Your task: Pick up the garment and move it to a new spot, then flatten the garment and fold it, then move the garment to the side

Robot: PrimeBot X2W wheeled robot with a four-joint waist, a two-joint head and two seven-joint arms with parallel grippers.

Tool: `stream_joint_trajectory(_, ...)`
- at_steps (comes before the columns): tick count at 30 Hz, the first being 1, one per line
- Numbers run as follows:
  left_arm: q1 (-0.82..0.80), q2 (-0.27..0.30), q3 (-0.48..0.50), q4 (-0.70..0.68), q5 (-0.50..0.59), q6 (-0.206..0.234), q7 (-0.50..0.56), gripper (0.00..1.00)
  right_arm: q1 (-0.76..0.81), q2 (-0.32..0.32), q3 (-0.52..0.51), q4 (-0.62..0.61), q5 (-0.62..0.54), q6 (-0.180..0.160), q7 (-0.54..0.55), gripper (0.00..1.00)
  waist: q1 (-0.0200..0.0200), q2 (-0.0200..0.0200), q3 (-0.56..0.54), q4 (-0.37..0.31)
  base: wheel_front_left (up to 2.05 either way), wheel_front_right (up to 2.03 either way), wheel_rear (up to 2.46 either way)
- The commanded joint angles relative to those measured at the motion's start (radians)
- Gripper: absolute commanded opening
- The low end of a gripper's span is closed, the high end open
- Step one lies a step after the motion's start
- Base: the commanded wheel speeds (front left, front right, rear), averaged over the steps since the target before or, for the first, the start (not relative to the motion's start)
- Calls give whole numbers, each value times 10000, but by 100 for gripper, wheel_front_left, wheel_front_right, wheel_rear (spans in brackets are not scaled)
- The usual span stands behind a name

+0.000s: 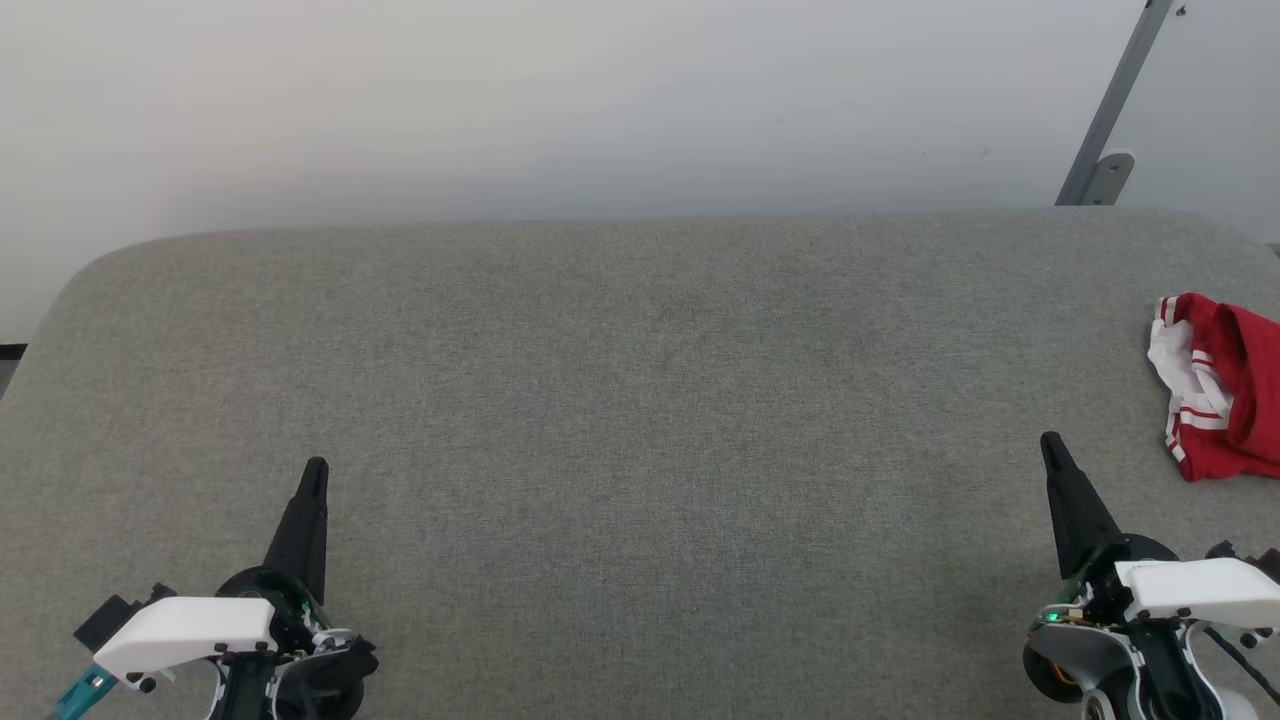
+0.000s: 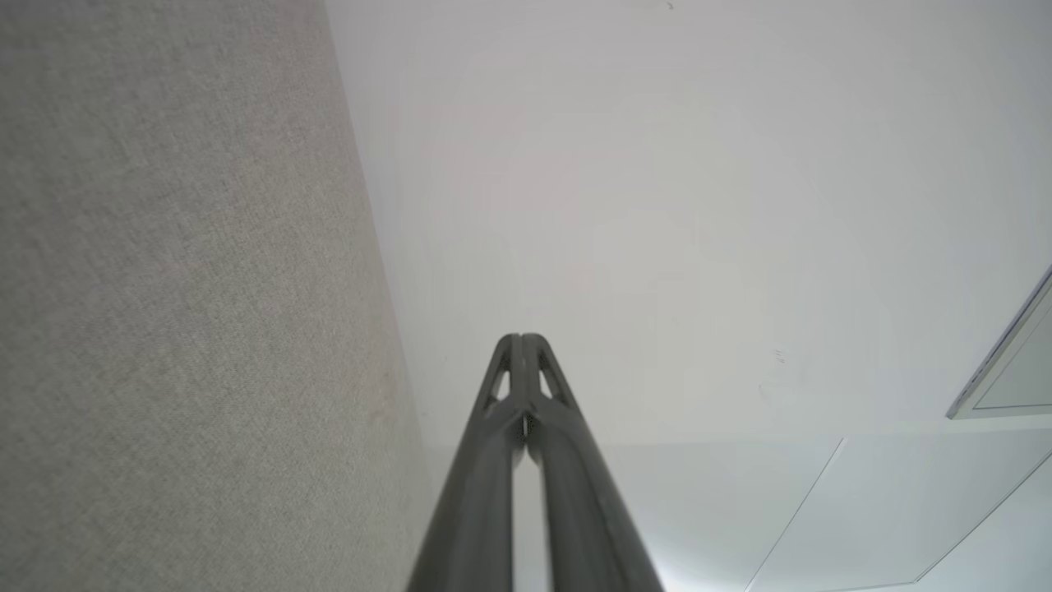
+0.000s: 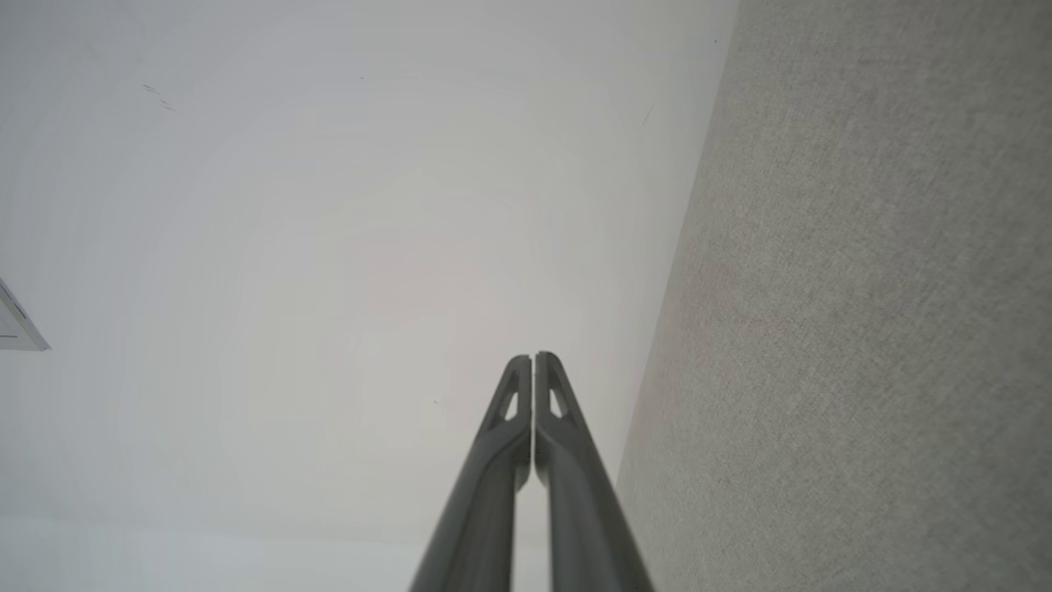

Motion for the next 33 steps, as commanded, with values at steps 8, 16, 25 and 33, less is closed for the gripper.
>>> stream_joint_trajectory(8,-123,2,27,0,25,-29,23,0,-49,-20,2,0,39,-3,26,0,0,-1,0,0,0,0,0)
stream_joint_trajectory(16,-124,2,28,0,26,-29,25,0,-49,-20,0,0,39,-3,26,0,0,-1,0,0,0,0,0)
stream_joint_trajectory(25,-124,2,29,0,29,-29,22,0,-49,-20,1,3,39,-3,26,0,0,-1,0,0,0,0,0)
stream_joint_trajectory(33,-124,0,31,0,29,-29,19,0,-49,-20,-1,3,39,-3,26,0,0,-1,0,0,0,0,0)
